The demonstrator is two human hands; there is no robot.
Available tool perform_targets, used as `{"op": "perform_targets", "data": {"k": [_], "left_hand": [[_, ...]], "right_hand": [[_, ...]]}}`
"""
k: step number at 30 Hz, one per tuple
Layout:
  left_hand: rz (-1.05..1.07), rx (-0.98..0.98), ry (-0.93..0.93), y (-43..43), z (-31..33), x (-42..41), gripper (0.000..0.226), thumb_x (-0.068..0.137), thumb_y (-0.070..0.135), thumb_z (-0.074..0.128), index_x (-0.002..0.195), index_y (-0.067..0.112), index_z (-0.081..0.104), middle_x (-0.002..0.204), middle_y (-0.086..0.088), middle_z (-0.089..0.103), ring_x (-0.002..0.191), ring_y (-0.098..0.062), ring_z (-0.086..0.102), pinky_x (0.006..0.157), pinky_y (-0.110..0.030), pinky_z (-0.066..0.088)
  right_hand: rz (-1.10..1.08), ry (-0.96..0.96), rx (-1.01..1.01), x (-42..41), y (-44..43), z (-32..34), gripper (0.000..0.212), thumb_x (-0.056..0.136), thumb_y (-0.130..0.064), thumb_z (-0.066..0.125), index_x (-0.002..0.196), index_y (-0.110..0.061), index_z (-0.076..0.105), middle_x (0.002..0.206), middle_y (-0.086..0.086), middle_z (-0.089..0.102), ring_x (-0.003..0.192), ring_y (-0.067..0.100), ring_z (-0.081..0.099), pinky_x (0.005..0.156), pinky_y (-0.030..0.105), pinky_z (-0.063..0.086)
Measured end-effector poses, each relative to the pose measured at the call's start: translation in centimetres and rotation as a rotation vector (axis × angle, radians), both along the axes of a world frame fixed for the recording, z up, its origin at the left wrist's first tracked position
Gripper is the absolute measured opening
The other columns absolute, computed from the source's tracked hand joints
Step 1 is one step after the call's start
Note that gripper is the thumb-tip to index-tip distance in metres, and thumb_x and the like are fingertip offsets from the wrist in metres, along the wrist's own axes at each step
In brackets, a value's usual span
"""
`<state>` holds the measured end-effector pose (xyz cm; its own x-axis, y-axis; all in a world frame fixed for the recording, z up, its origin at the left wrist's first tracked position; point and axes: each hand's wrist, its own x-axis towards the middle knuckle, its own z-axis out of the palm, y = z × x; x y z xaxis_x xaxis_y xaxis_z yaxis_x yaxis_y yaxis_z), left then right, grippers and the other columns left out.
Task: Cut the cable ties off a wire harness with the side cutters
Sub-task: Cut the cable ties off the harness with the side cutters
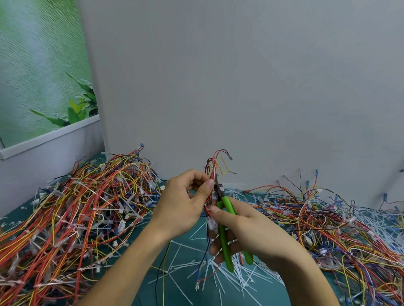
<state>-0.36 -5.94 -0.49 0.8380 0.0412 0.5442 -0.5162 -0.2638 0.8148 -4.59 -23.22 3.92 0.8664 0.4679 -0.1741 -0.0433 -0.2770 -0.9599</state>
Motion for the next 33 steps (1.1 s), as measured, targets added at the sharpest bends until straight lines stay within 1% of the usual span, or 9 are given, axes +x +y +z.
{"op": "perform_targets", "data": {"k": [3, 7, 9, 16, 20, 22, 24, 28, 33], "left_hand": [[-0.007, -0.001, -0.005, -0.02, 0.0, 0.01, 0.007, 0.096, 0.03, 0.067, 0.09, 0.035, 0.067, 0.089, 0.014, 0.072, 0.083, -0.005, 0.069, 0.073, -0.014, 0.053], [-0.001, -0.035, -0.001, 0.01, 0.11, 0.03, 0.009, 0.095, 0.028, 0.068, 0.089, 0.034, 0.067, 0.089, 0.014, 0.072, 0.082, -0.003, 0.068, 0.073, -0.013, 0.053], [-0.006, -0.034, -0.003, 0.08, 0.17, 0.06, 0.008, 0.095, 0.027, 0.069, 0.09, 0.033, 0.067, 0.089, 0.014, 0.073, 0.082, -0.004, 0.069, 0.073, -0.013, 0.053], [-0.01, -0.025, 0.011, 0.04, 0.22, -0.06, 0.005, 0.094, 0.031, 0.069, 0.09, 0.034, 0.068, 0.088, 0.014, 0.073, 0.084, -0.005, 0.069, 0.075, -0.015, 0.054], [-0.023, -0.018, 0.003, -0.07, 0.27, -0.18, 0.005, 0.094, 0.03, 0.069, 0.09, 0.033, 0.068, 0.089, 0.015, 0.073, 0.085, -0.004, 0.069, 0.075, -0.013, 0.052], [-0.022, -0.016, 0.005, -0.14, 0.24, -0.15, 0.007, 0.094, 0.029, 0.069, 0.09, 0.033, 0.067, 0.088, 0.015, 0.072, 0.085, -0.005, 0.069, 0.075, -0.014, 0.053], [-0.024, -0.022, 0.009, -0.15, 0.17, -0.1, 0.008, 0.095, 0.027, 0.069, 0.089, 0.033, 0.068, 0.088, 0.013, 0.072, 0.084, -0.005, 0.069, 0.075, -0.016, 0.054], [-0.018, -0.035, 0.003, -0.01, 0.12, 0.0, 0.007, 0.095, 0.028, 0.068, 0.089, 0.033, 0.067, 0.087, 0.013, 0.072, 0.082, -0.005, 0.068, 0.073, -0.015, 0.054], [-0.007, -0.021, -0.001, 0.01, 0.07, 0.0, 0.003, 0.093, 0.034, 0.067, 0.091, 0.033, 0.066, 0.088, 0.012, 0.071, 0.083, -0.006, 0.068, 0.074, -0.017, 0.055]], "right_hand": [[-0.006, -0.012, 0.0, 0.05, 0.0, -0.08, 0.022, 0.109, -0.03, 0.05, 0.103, -0.009, 0.049, 0.085, 0.01, 0.06, 0.069, 0.031, 0.066, 0.07, 0.05, 0.061], [-0.039, -0.097, -0.012, 0.29, 0.3, -0.61, 0.024, 0.11, -0.029, 0.047, 0.096, -0.01, 0.046, 0.069, 0.004, 0.057, 0.053, 0.023, 0.057, 0.051, 0.036, 0.052], [-0.051, -0.106, -0.008, 0.39, 0.35, -0.73, 0.023, 0.11, -0.028, 0.047, 0.095, -0.011, 0.046, 0.066, 0.002, 0.054, 0.05, 0.02, 0.054, 0.046, 0.031, 0.05], [-0.037, -0.058, -0.007, 0.33, -0.17, -0.33, 0.021, 0.109, -0.027, 0.049, 0.099, -0.009, 0.048, 0.069, 0.006, 0.055, 0.05, 0.023, 0.056, 0.047, 0.031, 0.051], [-0.002, -0.018, -0.008, 0.24, -0.34, -0.07, 0.023, 0.108, -0.028, 0.051, 0.105, -0.006, 0.05, 0.083, 0.013, 0.059, 0.064, 0.032, 0.064, 0.065, 0.047, 0.059], [0.002, -0.021, -0.019, 0.23, -0.33, -0.12, 0.023, 0.108, -0.03, 0.052, 0.105, -0.007, 0.05, 0.086, 0.013, 0.059, 0.069, 0.032, 0.066, 0.071, 0.05, 0.06], [0.002, -0.036, -0.029, 0.28, -0.31, -0.23, 0.023, 0.108, -0.03, 0.052, 0.102, -0.008, 0.05, 0.085, 0.011, 0.06, 0.066, 0.03, 0.066, 0.068, 0.048, 0.059], [-0.037, -0.101, -0.026, 0.52, -0.13, -0.68, 0.022, 0.109, -0.028, 0.05, 0.095, -0.011, 0.047, 0.069, 0.003, 0.054, 0.051, 0.023, 0.055, 0.049, 0.035, 0.049], [-0.06, -0.131, -0.042, 0.69, 0.1, -0.94, 0.023, 0.109, -0.028, 0.05, 0.095, -0.01, 0.047, 0.063, 0.0, 0.052, 0.048, 0.021, 0.051, 0.045, 0.031, 0.046]]}}
